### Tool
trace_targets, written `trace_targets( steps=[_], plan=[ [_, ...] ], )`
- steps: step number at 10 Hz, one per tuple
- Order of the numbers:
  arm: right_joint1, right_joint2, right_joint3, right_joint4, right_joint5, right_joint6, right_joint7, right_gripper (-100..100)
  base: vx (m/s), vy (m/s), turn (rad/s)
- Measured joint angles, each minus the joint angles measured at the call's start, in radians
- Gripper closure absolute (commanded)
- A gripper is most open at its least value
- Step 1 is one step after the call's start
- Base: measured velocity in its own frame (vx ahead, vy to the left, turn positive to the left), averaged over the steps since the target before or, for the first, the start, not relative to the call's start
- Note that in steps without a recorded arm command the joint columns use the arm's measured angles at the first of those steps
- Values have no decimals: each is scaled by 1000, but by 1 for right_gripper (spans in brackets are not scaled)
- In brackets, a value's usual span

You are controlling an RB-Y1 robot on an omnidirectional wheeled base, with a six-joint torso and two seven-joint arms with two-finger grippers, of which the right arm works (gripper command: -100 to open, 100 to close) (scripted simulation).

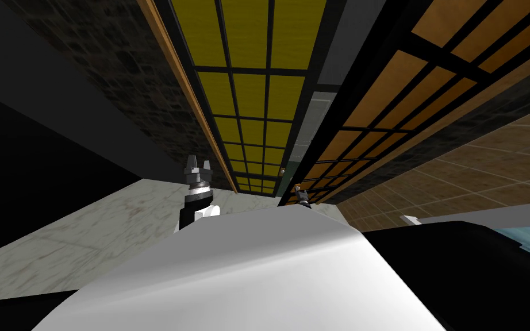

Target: Pull the door open

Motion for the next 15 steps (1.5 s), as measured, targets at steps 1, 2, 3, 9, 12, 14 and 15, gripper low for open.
trace_targets(
  steps=[1,2,3,9,12,14,15],
  plan=[
    [-3,-1,0,10,-1,-9,1,100,5,-3,-14],
    [0,4,-2,7,-1,-11,4,100,12,4,5],
    [-9,1,-4,23,-2,-17,7,100,12,12,2],
    [34,-11,8,-13,-21,5,-75,100,-67,-2,2],
    [-6,-22,-7,81,-32,-45,-60,100,-11,-4,10],
    [-22,-27,-11,108,-36,-48,-65,100,-8,-1,-3],
    [-16,-29,-10,111,-36,-61,-66,100,0,0,0]
  ],
)
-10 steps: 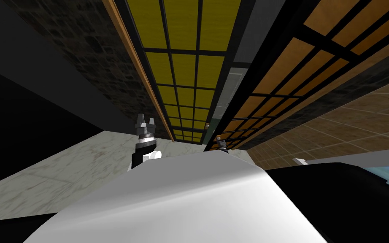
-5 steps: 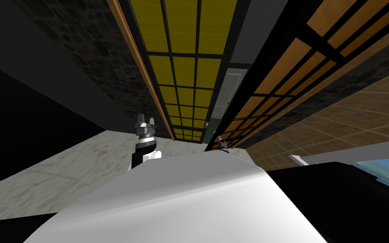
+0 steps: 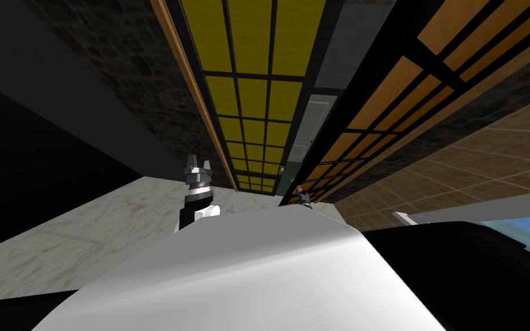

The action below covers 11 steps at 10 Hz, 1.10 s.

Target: Pull the door open

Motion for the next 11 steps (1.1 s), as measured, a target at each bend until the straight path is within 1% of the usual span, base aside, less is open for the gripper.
trace_targets(
  steps=[1,2,3,4,5,6,8,9,10,11],
  plan=[
    [14,6,3,-27,2,11,-5,100,4,-11,-11],
    [54,28,9,-109,6,48,-9,100,-2,-5,7],
    [35,20,7,-77,4,38,-6,100,-4,-1,20],
    [12,9,1,-23,1,8,1,100,4,15,12],
    [22,6,4,-34,3,9,-6,100,-2,19,-20],
    [14,3,4,-28,2,15,-8,100,-85,-9,193],
    [2,9,15,-30,-8,0,-37,100,-119,-66,194],
    [1,12,20,-32,-16,-5,-59,100,-95,-79,164],
    [2,19,27,-47,-21,4,-80,100,-82,-61,131],
    [-6,16,32,-34,-27,1,-99,100,-77,-69,114]
  ],
)
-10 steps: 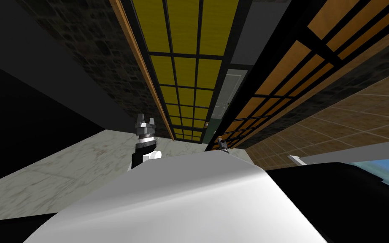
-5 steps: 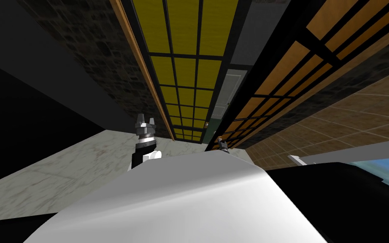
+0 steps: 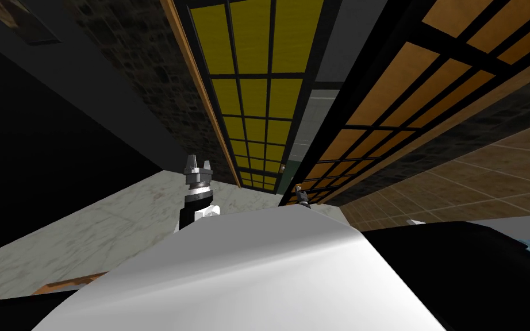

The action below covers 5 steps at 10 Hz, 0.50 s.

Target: Pull the door open

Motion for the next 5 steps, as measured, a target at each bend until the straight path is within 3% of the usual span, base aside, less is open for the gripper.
trace_targets(
  steps=[1,3,4,5],
  plan=[
    [-4,3,2,8,-7,-6,-15,100,-80,-61,127],
    [25,18,15,-54,-13,26,-52,100,-31,-17,11],
    [3,13,12,-18,-17,14,-50,100,-54,-36,173],
    [8,15,13,-20,-27,9,-68,100,-109,-81,184]
  ],
)
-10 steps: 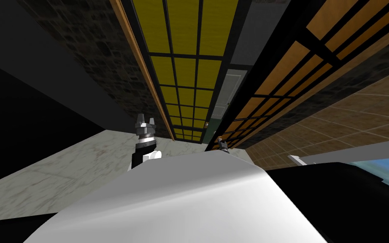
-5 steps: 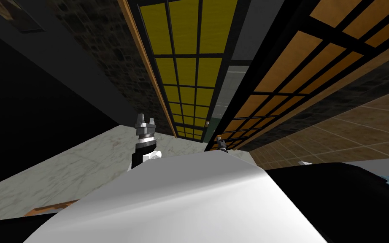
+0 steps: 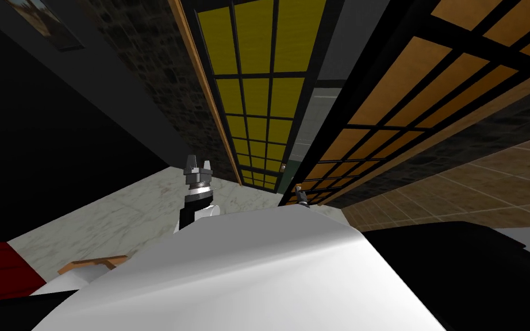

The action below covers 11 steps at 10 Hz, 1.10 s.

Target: Pull the door open

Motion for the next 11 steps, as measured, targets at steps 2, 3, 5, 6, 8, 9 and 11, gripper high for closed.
trace_targets(
  steps=[2,3,5,6,8,9,11],
  plan=[
    [14,12,12,-36,-11,14,-44,100,-50,-30,40],
    [17,13,15,-45,-11,21,-50,100,-4,14,-37],
    [-17,3,6,28,-17,-15,-41,100,-10,-7,44],
    [-13,-1,9,27,-22,-17,-56,100,-81,-48,151],
    [2,14,19,-22,-39,12,-106,100,-70,-44,108],
    [7,17,25,-37,-42,22,-124,100,-20,-15,1],
    [-10,15,23,3,-45,-3,-127,100,-17,-6,32]
  ],
)
